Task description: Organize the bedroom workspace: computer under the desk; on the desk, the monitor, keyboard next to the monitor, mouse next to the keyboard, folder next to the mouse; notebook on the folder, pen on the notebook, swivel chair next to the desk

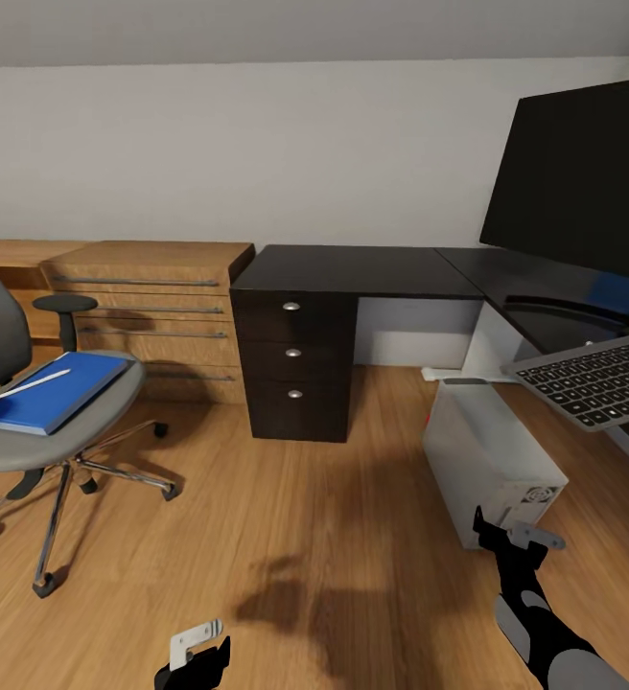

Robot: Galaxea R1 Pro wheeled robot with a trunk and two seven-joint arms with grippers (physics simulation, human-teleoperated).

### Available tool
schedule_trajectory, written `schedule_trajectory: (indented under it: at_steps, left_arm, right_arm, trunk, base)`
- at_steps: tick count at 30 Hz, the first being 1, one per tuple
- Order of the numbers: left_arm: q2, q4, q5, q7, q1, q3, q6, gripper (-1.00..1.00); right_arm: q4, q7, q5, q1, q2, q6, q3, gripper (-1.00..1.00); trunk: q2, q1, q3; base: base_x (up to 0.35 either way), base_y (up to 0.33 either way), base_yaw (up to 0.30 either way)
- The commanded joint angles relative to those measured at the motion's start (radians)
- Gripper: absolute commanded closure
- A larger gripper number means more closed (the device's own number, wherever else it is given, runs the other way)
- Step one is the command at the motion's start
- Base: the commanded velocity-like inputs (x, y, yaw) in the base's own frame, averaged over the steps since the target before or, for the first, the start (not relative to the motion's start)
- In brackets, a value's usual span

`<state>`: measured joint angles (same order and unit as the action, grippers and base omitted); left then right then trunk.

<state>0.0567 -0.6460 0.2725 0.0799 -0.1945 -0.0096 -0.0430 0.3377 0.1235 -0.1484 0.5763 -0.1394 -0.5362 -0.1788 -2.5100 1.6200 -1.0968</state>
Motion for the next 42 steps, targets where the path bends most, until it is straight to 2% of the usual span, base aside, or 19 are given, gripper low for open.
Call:
schedule_trajectory:
  at_steps: [1, 9, 10, 13, 16, 18, 23, 31, 42]
  left_arm:
    - [0.0, 0.0, 0.007, 0.003, 0.0, -0.001, -0.003, -1.0]
    - [0.0, 0.0, 0.007, 0.003, 0.0, -0.001, -0.003, -1.0]
    - [-0.006, 0.006, 0.007, 0.008, 0.0, 0.005, -0.009, -1.0]
    - [0.005, 0.023, 0.008, 0.007, 0.0, 0.006, -0.026, -1.0]
    - [0.008, 0.04, 0.008, 0.006, 0.001, 0.006, -0.043, -1.0]
    - [0.013, 0.051, 0.009, 0.005, 0.001, 0.007, -0.031, -1.0]
    - [0.02, 0.079, 0.006, 0.0, 0.001, 0.001, -0.004, -1.0]
    - [0.021, 0.124, 0.005, -0.001, 0.001, -0.002, -0.001, -1.0]
    - [0.022, 0.186, 0.004, -0.002, 0.001, -0.002, -0.054, -1.0]
  right_arm:
    - [-0.001, -0.001, -0.008, 0.001, 0.0, -0.004, 0.002, -1.0]
    - [-0.009, -0.001, -0.008, 0.001, 0.0, -0.004, 0.002, -1.0]
    - [-0.015, 0.005, -0.014, -0.001, 0.006, -0.01, -0.003, -1.0]
    - [-0.032, 0.021, -0.03, -0.004, 0.023, -0.026, -0.013, -1.0]
    - [-0.048, 0.016, -0.028, -0.005, 0.039, -0.043, -0.013, -1.0]
    - [-0.06, 0.009, -0.026, -0.006, 0.051, -0.031, -0.013, -1.0]
    - [-0.088, -0.007, -0.022, -0.021, 0.038, -0.003, -0.011, -1.0]
    - [-0.133, -0.009, -0.021, -0.025, 0.033, 0.0, -0.01, -1.0]
    - [-0.188, -0.009, -0.021, -0.026, 0.033, -0.006, -0.01, -1.0]
  trunk:
    - [0.0, 0.0, -0.001]
    - [0.0, 0.0, -0.001]
    - [0.0, 0.0, -0.001]
    - [0.0, 0.0, -0.001]
    - [0.0, 0.0, -0.001]
    - [0.0, 0.0, -0.001]
    - [0.0, 0.0, -0.001]
    - [0.0, 0.0, -0.001]
    - [0.0, 0.0, -0.001]
  base:
    - [0.004, 0.0, 0.0]
    - [0.0, 0.0, 0.0]
    - [0.0, 0.0, 0.0]
    - [0.0, 0.0, 0.0]
    - [0.0, 0.0, 0.0]
    - [0.0, 0.0, 0.0]
    - [0.0, 0.0, 0.0]
    - [0.0, 0.0, 0.0]
    - [0.0, 0.0, 0.0]
